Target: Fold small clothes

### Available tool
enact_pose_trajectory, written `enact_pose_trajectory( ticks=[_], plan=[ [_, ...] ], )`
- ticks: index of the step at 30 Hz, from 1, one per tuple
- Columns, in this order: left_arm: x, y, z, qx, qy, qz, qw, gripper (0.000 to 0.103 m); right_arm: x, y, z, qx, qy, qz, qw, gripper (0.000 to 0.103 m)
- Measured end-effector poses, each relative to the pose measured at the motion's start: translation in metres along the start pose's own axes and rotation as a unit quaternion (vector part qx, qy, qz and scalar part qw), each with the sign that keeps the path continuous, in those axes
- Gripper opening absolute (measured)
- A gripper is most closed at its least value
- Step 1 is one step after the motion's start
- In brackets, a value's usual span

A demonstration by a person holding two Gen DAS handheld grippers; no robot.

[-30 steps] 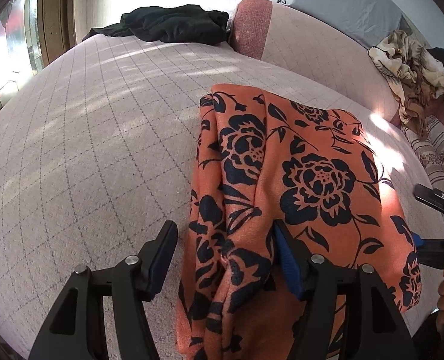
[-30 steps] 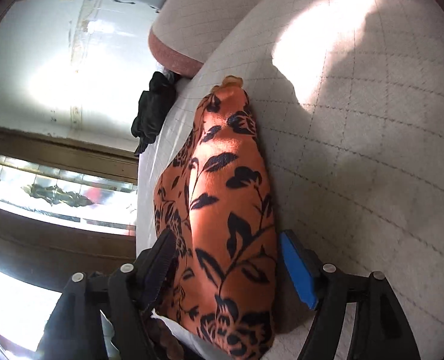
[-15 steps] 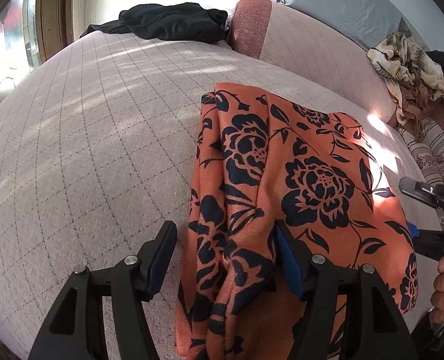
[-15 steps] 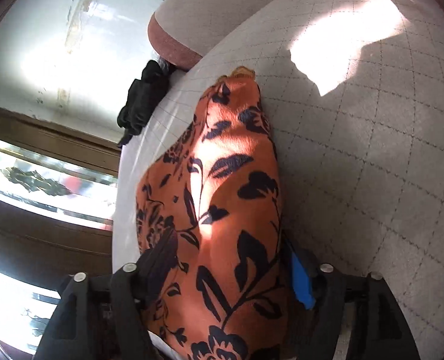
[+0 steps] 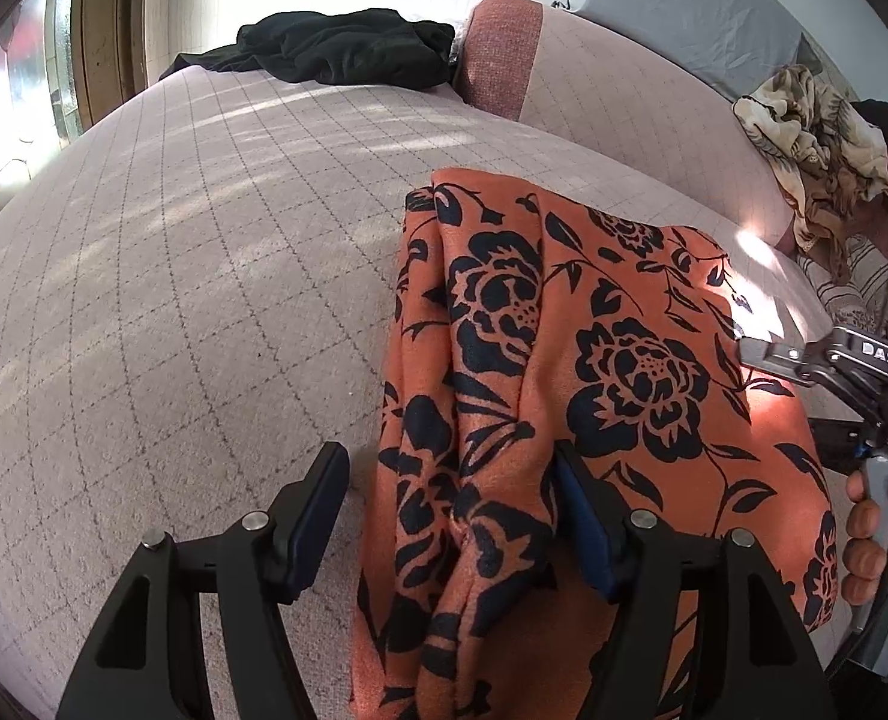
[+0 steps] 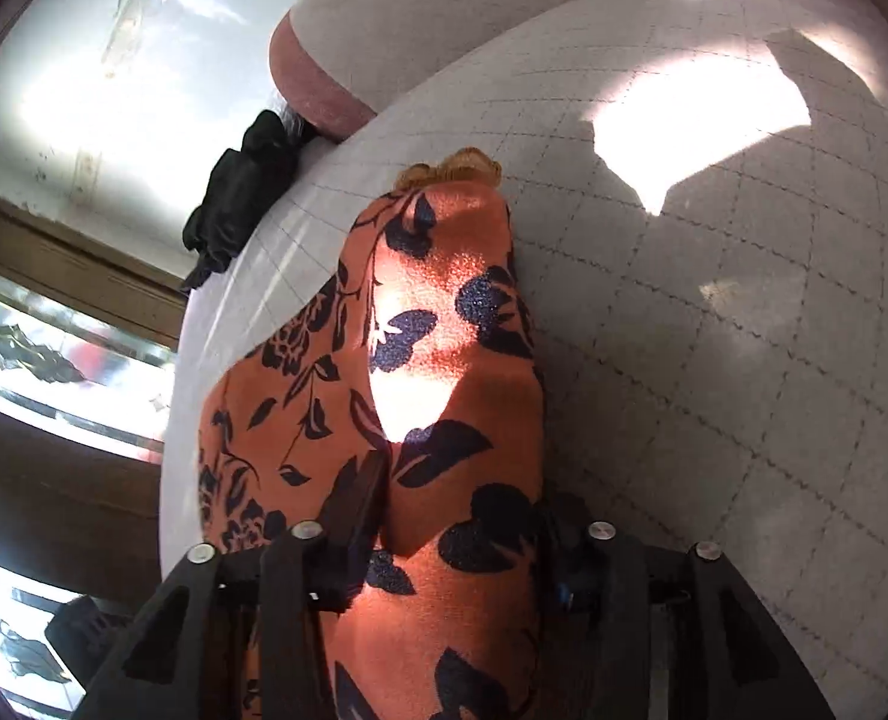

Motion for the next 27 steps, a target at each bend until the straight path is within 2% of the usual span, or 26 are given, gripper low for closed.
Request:
enact_pose_trajectory(
  ticks=[1,3,7,9,12,13,15,16,19,20,22,23,24,26,27],
  plan=[
    [0.0,0.0,0.0,0.001,-0.004,-0.001,1.0,0.07,0.003,-0.009,-0.003,0.005,-0.008,0.004,1.0,0.066],
    [0.0,0.0,0.0,-0.004,-0.002,0.001,1.0,0.07,0.011,-0.031,-0.012,0.014,-0.037,0.01,0.999,0.066],
    [0.001,-0.002,0.001,-0.004,0.001,0.004,1.0,0.07,0.046,-0.082,-0.025,-0.021,-0.033,0.034,0.999,0.066],
    [0.002,-0.002,0.001,-0.003,-0.002,0.004,1.0,0.07,0.066,-0.095,-0.041,-0.056,-0.036,0.033,0.997,0.066],
    [0.004,-0.004,0.002,-0.006,0.002,0.011,0.9999,0.07,0.084,-0.09,-0.067,-0.084,-0.082,0.014,0.993,0.068],
    [0.004,-0.006,0.002,-0.005,0.002,0.012,0.9999,0.07,0.086,-0.078,-0.068,-0.088,-0.087,0.003,0.992,0.075],
    [0.004,-0.018,0.001,0.001,0.0,0.007,1.0,0.069,0.096,-0.048,-0.049,-0.048,-0.065,-0.043,0.996,0.076],
    [0.005,-0.03,0.0,-0.003,0.002,0.01,0.9999,0.069,0.099,-0.043,-0.045,-0.05,-0.049,-0.043,0.997,0.076],
    [0.015,-0.07,-0.004,0.011,0.005,0.046,0.9988,0.069,0.102,-0.055,-0.057,-0.056,-0.062,-0.027,0.996,0.076],
    [0.022,-0.071,-0.006,0.008,0.007,0.035,0.9993,0.069,0.102,-0.056,-0.059,-0.059,-0.066,-0.03,0.996,0.076],
    [0.037,-0.044,-0.017,-0.017,0.0,-0.027,0.9995,0.069,0.1,-0.058,-0.066,-0.063,-0.076,-0.027,0.995,0.076],
    [0.041,-0.029,-0.028,-0.005,-0.027,-0.053,0.9982,0.069,0.099,-0.058,-0.068,-0.065,-0.079,-0.023,0.994,0.076],
    [0.037,-0.032,-0.031,0.006,-0.041,-0.049,0.9979,0.068,0.098,-0.056,-0.07,-0.067,-0.079,-0.025,0.994,0.076],
    [0.028,-0.047,-0.026,0.024,-0.04,-0.04,0.9981,0.051,0.097,-0.049,-0.07,-0.061,-0.081,-0.038,0.994,0.076],
    [0.024,-0.054,-0.025,0.039,-0.04,-0.036,0.9977,0.048,0.096,-0.048,-0.068,-0.057,-0.082,-0.042,0.994,0.076]
  ],
)
Point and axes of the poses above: each gripper's, at about its wrist camera, not at the fingertips, and y roughly the way its jaws point, z to its right, x to its underside, the point moved 3 cm from there along y, roughly the way its jaws point, and after that the axes turned 7 degrees about -y, right-handed, at the moved point
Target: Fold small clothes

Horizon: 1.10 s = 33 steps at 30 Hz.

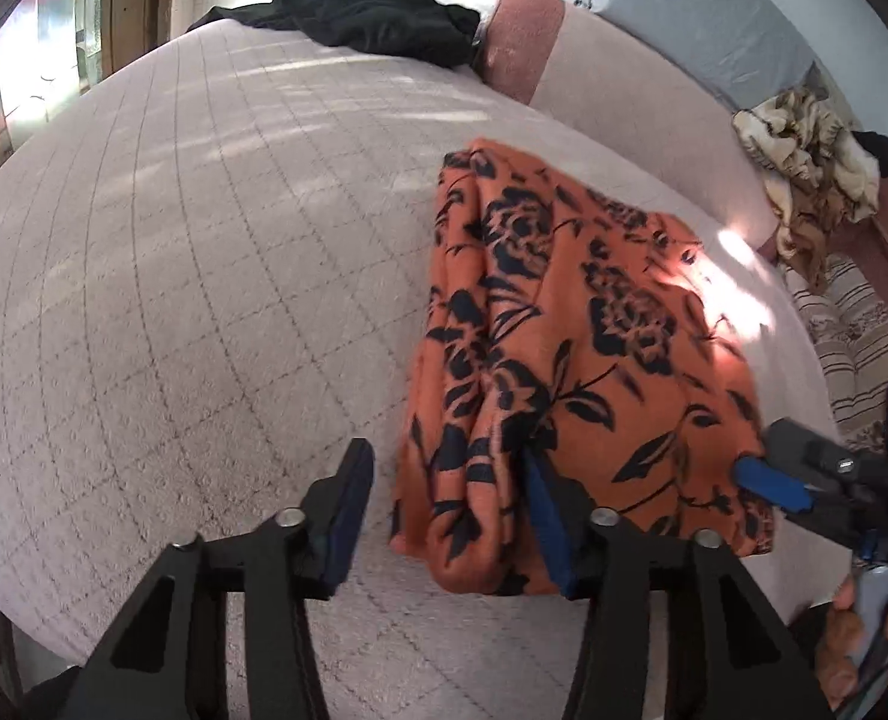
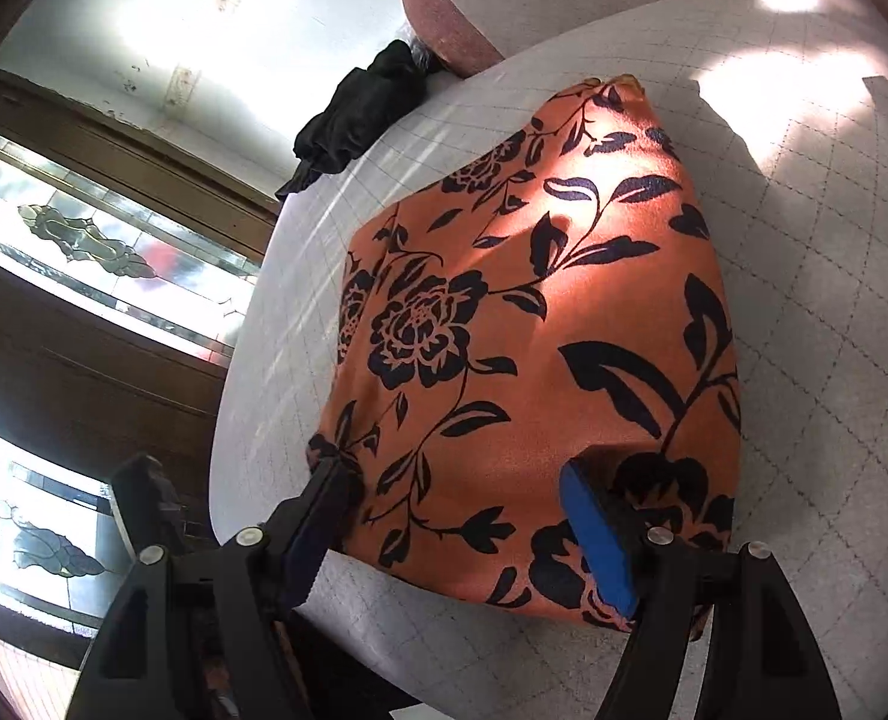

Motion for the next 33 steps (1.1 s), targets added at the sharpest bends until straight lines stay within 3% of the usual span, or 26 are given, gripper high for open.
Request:
enact_pose_trajectory(
  ticks=[4,11,12,13,17,19,22,26,30,33],
  plan=[
    [-0.026,-0.008,-0.001,0.03,-0.013,0.008,0.9994,0.049,0.001,0.002,0.004,-0.008,-0.003,-0.003,1.0,0.076],
    [-0.094,0.065,0.021,0.016,0.01,-0.05,0.9986,0.049,0.009,0.003,0.008,-0.018,-0.017,-0.004,1.0,0.076],
    [-0.101,0.077,0.02,0.019,0.002,-0.066,0.9976,0.044,0.009,0.003,0.01,-0.022,-0.017,-0.004,1.0,0.076],
    [-0.107,0.089,0.017,0.024,-0.01,-0.081,0.9963,0.032,0.01,0.003,0.011,-0.026,-0.018,-0.004,1.0,0.076],
    [-0.124,0.112,0.011,0.043,-0.032,-0.098,0.9937,0.029,0.013,0.004,0.014,-0.042,-0.026,-0.004,0.999,0.076],
    [-0.126,0.112,0.017,0.032,-0.013,-0.088,0.9955,0.029,0.015,0.004,0.015,-0.043,-0.032,-0.002,0.999,0.076],
    [-0.133,0.109,0.016,0.038,-0.021,-0.081,0.9957,0.03,0.018,0.005,0.011,-0.042,-0.038,0.002,0.998,0.077],
    [-0.13,0.073,0.022,0.044,-0.008,-0.047,0.9979,0.033,0.02,0.003,0.013,-0.044,-0.033,0.0,0.999,0.077],
    [-0.101,0.028,0.032,0.053,0.014,-0.021,0.9983,0.06,0.018,0.003,0.013,-0.038,-0.03,-0.002,0.999,0.077],
    [-0.066,0.018,0.033,0.052,0.023,-0.02,0.9982,0.062,0.016,0.004,0.013,-0.033,-0.032,-0.001,0.999,0.077]
  ],
)
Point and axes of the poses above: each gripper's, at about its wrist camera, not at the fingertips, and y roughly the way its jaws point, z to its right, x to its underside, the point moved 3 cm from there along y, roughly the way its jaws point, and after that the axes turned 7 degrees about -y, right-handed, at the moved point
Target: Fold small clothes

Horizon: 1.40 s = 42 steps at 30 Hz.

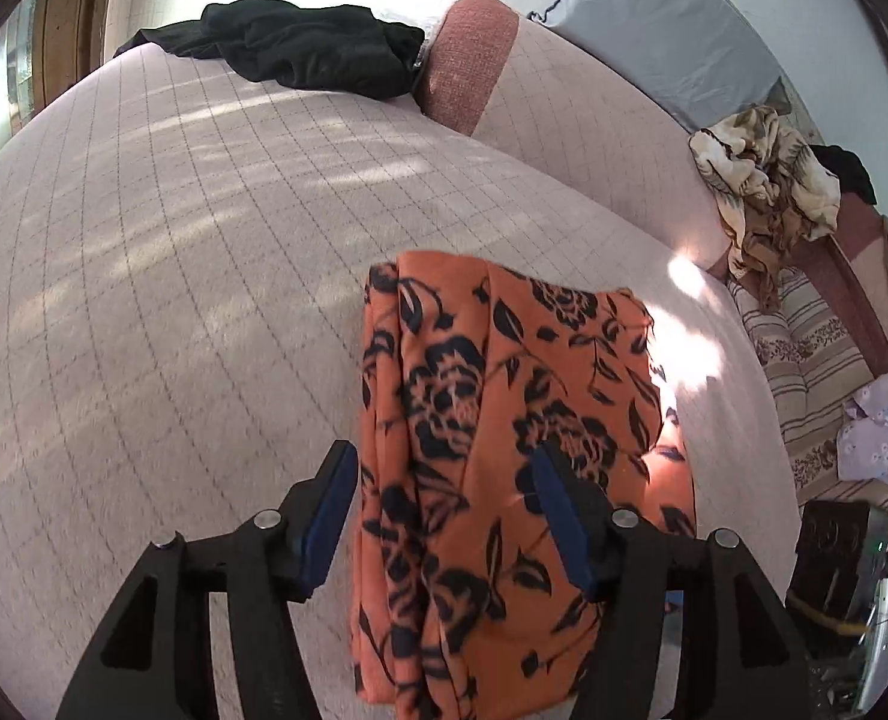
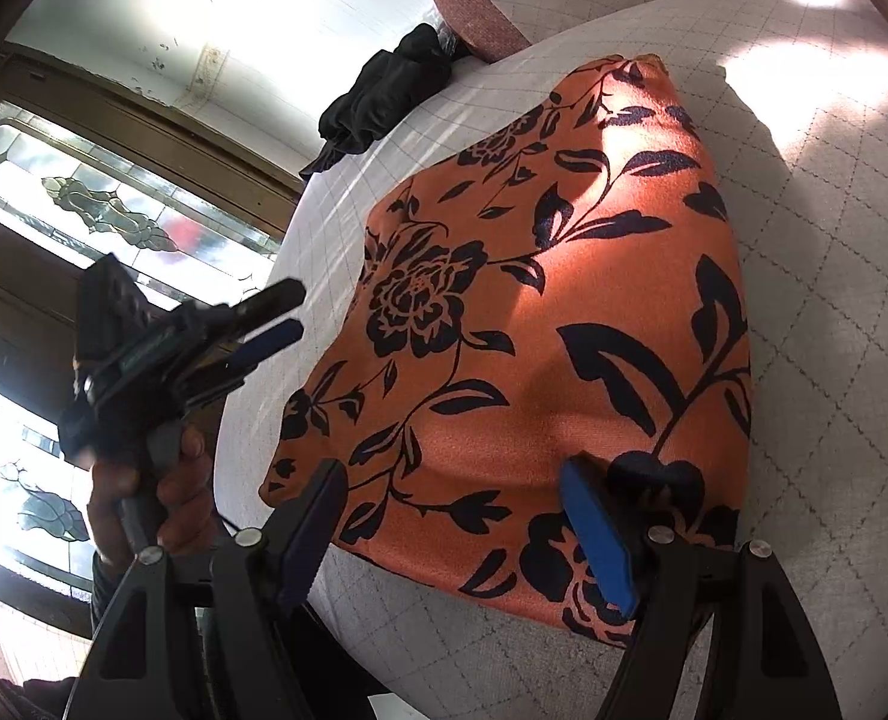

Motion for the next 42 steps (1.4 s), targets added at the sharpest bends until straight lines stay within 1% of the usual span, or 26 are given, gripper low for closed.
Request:
enact_pose_trajectory(
  ticks=[1,2,3,4,5,6,8,9,11,13,15,17,19,21,22,24,27,28,30,31,33,35,37,39,41,42],
  plan=[
    [0.01,0.005,-0.004,-0.013,0.0,-0.003,0.9999,0.062,0.0,0.0,0.0,0.001,0.0,0.0,1.0,0.077],
    [0.02,0.014,-0.014,-0.032,-0.006,-0.018,0.9993,0.058,0.0,0.0,0.0,0.003,-0.001,-0.001,1.0,0.077],
    [0.028,0.026,-0.025,-0.03,-0.022,-0.037,0.9986,0.051,-0.001,0.001,0.001,0.004,-0.001,-0.003,1.0,0.077],
    [0.032,0.028,-0.034,-0.009,-0.046,-0.038,0.9982,0.051,-0.001,0.001,0.001,0.004,0.0,-0.004,1.0,0.077],
    [0.03,0.024,-0.038,0.0,-0.064,-0.036,0.9973,0.051,-0.002,0.002,0.002,0.003,0.003,-0.008,1.0,0.077],
    [0.028,0.015,-0.036,-0.005,-0.072,-0.031,0.9969,0.049,-0.002,0.002,0.002,0.004,0.003,-0.011,1.0,0.077],
    [0.026,-0.009,-0.025,-0.017,-0.058,0.004,0.9982,0.048,-0.004,0.001,0.0,0.009,0.003,-0.013,1.0,0.077],
    [0.027,-0.02,-0.02,-0.016,-0.047,0.015,0.9986,0.048,-0.005,0.001,-0.001,0.011,0.008,-0.013,1.0,0.077],
    [0.035,-0.034,-0.013,-0.008,-0.039,0.018,0.9991,0.049,-0.003,-0.002,-0.001,0.011,0.019,-0.01,1.0,0.077],
    [0.047,-0.044,-0.011,-0.019,-0.036,0.023,0.9989,0.049,0.0,-0.009,-0.004,0.012,0.027,-0.001,1.0,0.077],
    [0.061,-0.05,-0.011,-0.028,-0.034,0.029,0.9986,0.05,0.007,-0.019,-0.011,0.013,0.021,0.012,1.0,0.077],
    [0.074,-0.052,-0.012,-0.035,-0.033,0.032,0.9983,0.055,0.017,-0.032,-0.02,0.018,0.004,0.022,1.0,0.077],
    [0.083,-0.053,-0.011,-0.042,-0.028,0.035,0.9981,0.066,0.027,-0.044,-0.024,0.031,-0.011,0.028,0.999,0.077],
    [0.085,-0.052,-0.007,-0.042,-0.02,0.034,0.9983,0.072,0.036,-0.057,-0.022,0.033,-0.01,0.033,0.999,0.077],
    [0.083,-0.05,-0.004,-0.041,-0.015,0.033,0.9985,0.075,0.04,-0.063,-0.017,0.035,-0.002,0.038,0.999,0.077],
    [0.077,-0.048,0.0,-0.039,-0.004,0.038,0.9985,0.077,0.044,-0.075,-0.002,0.038,0.021,0.047,0.998,0.077],
    [0.058,-0.041,0.003,-0.039,0.006,0.043,0.9983,0.078,0.043,-0.086,0.025,0.039,0.066,0.06,0.995,0.077],
    [0.051,-0.037,0.003,-0.033,0.003,0.043,0.9986,0.078,0.04,-0.087,0.032,0.033,0.078,0.063,0.994,0.077],
    [0.036,-0.027,0.001,-0.008,-0.005,0.034,0.9994,0.078,0.028,-0.087,0.043,0.025,0.088,0.066,0.994,0.078],
    [0.028,-0.021,-0.001,0.001,-0.011,0.026,0.9996,0.078,0.022,-0.084,0.048,0.018,0.09,0.065,0.994,0.078],
    [0.017,-0.007,-0.005,0.002,-0.016,0.011,0.9998,0.078,0.006,-0.075,0.059,0.009,0.101,0.061,0.993,0.078],
    [0.009,0.006,-0.01,0.024,-0.018,-0.004,0.9995,0.078,-0.012,-0.062,0.069,0.0,0.109,0.059,0.992,0.078],
    [0.003,0.018,-0.017,0.03,-0.039,-0.019,0.9986,0.078,-0.028,-0.048,0.081,0.007,0.115,0.059,0.992,0.08],
    [-0.001,0.031,-0.023,0.044,-0.057,-0.037,0.9967,0.078,-0.041,-0.029,0.093,0.009,0.125,0.046,0.991,0.081],
    [0.0,0.043,-0.023,0.042,-0.061,-0.052,0.9959,0.078,-0.05,-0.009,0.102,0.007,0.138,0.034,0.99,0.081],
    [0.002,0.048,-0.02,0.037,-0.046,-0.055,0.9967,0.077,-0.053,-0.003,0.102,-0.001,0.138,0.035,0.99,0.082]
  ],
)
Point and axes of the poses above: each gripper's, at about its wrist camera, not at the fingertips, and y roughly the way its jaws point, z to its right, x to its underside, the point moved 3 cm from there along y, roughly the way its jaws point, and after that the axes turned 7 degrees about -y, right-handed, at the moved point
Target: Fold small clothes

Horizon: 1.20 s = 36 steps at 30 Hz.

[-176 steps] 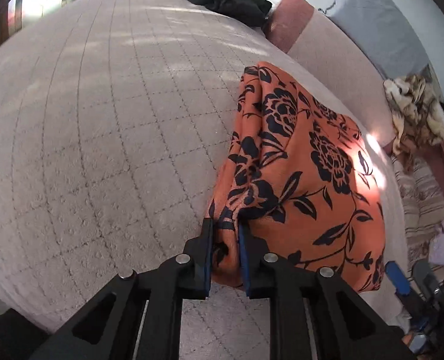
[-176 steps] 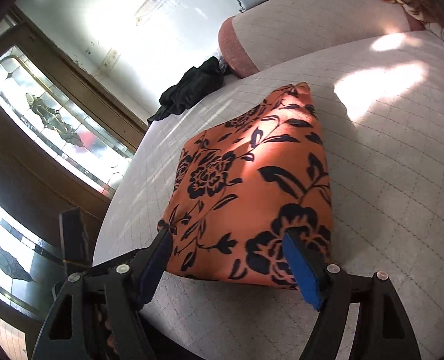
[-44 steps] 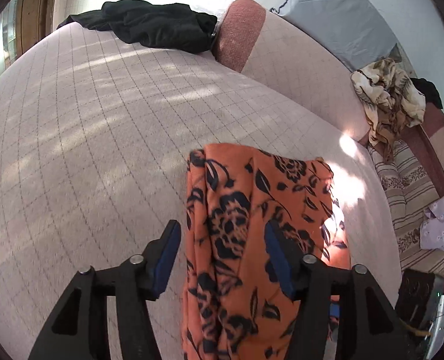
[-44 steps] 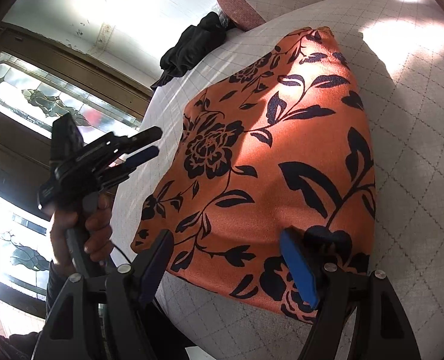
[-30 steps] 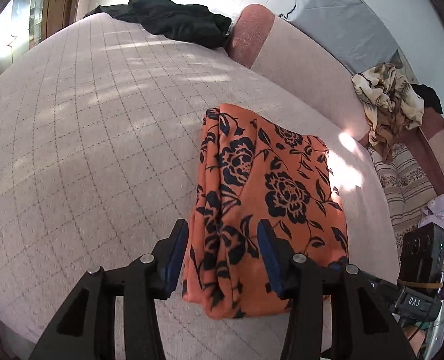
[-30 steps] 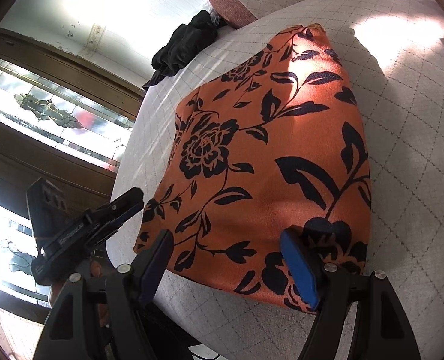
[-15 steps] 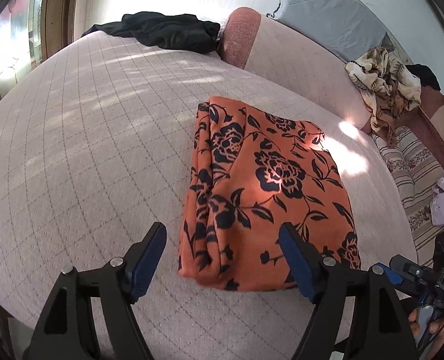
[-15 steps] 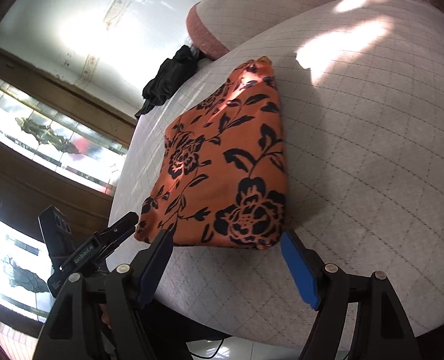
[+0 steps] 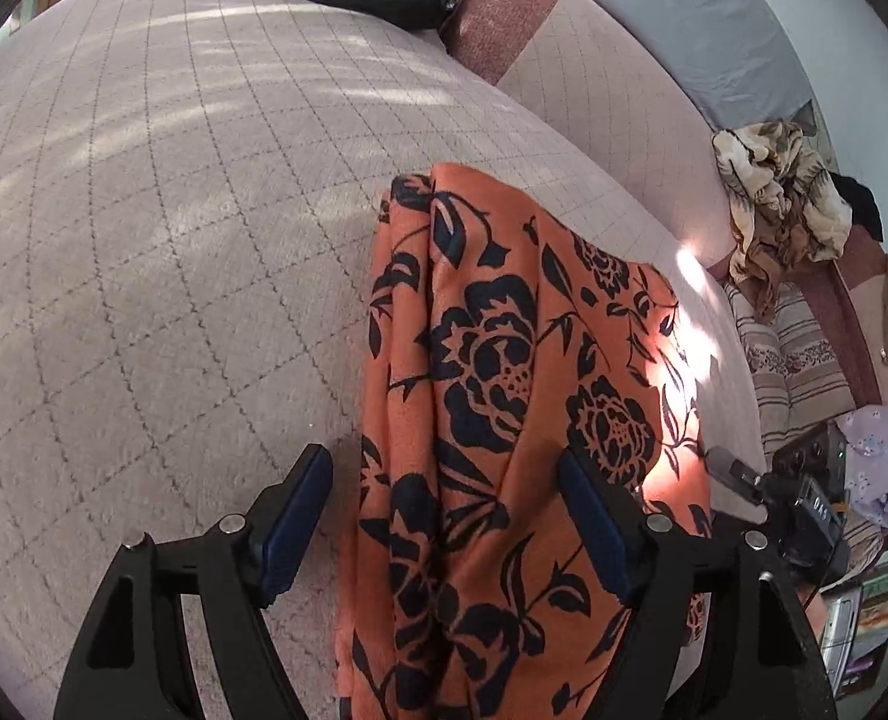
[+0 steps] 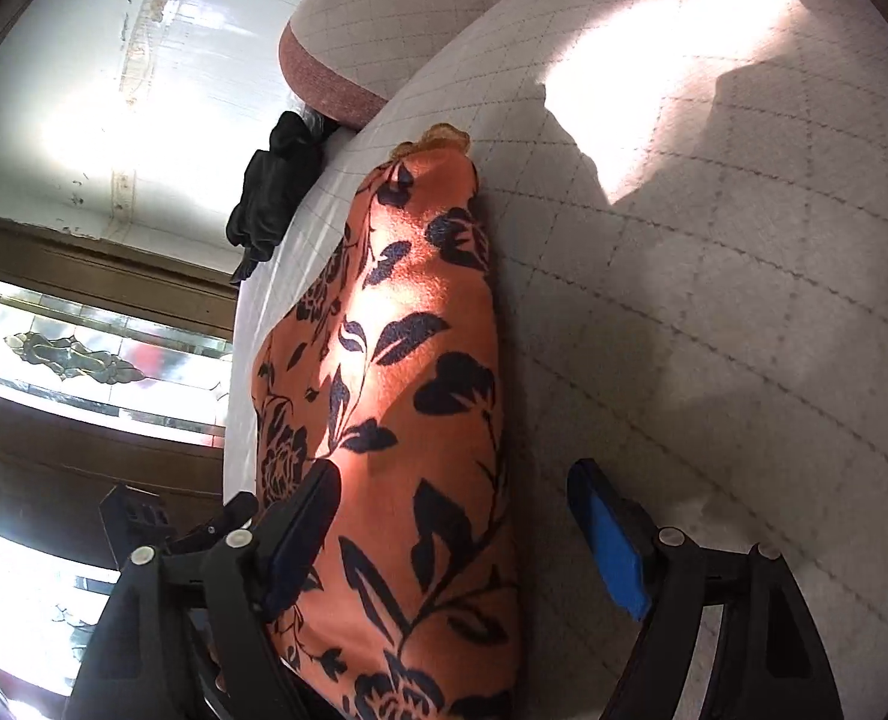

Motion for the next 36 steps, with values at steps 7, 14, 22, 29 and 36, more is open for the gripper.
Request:
enact_pose_trajectory(
  ticks=[7,14,22,29,36],
  plan=[
    [0.001,-0.001,0.028,0.007,0.045,0.009,0.9989,0.027,-0.006,0.013,-0.049,0.03,-0.131,-0.03,0.99,0.033],
    [-0.017,0.002,0.11,0.05,0.086,0.054,0.9935,0.027,-0.04,-0.058,-0.067,0.052,-0.192,0.043,0.979,0.033],
    [-0.017,0.099,0.137,-0.02,0.092,0.001,0.9956,0.049,-0.073,-0.079,0.04,0.105,-0.072,0.076,0.989,0.063],
    [0.0,0.032,0.142,-0.055,0.13,0.086,0.9863,0.058,-0.055,-0.114,0.033,0.123,-0.091,0.123,0.981,0.063],
    [0.033,0.058,0.15,-0.106,0.161,0.057,0.9796,0.059,-0.045,-0.087,-0.002,0.061,-0.115,0.092,0.987,0.075]
  ],
)
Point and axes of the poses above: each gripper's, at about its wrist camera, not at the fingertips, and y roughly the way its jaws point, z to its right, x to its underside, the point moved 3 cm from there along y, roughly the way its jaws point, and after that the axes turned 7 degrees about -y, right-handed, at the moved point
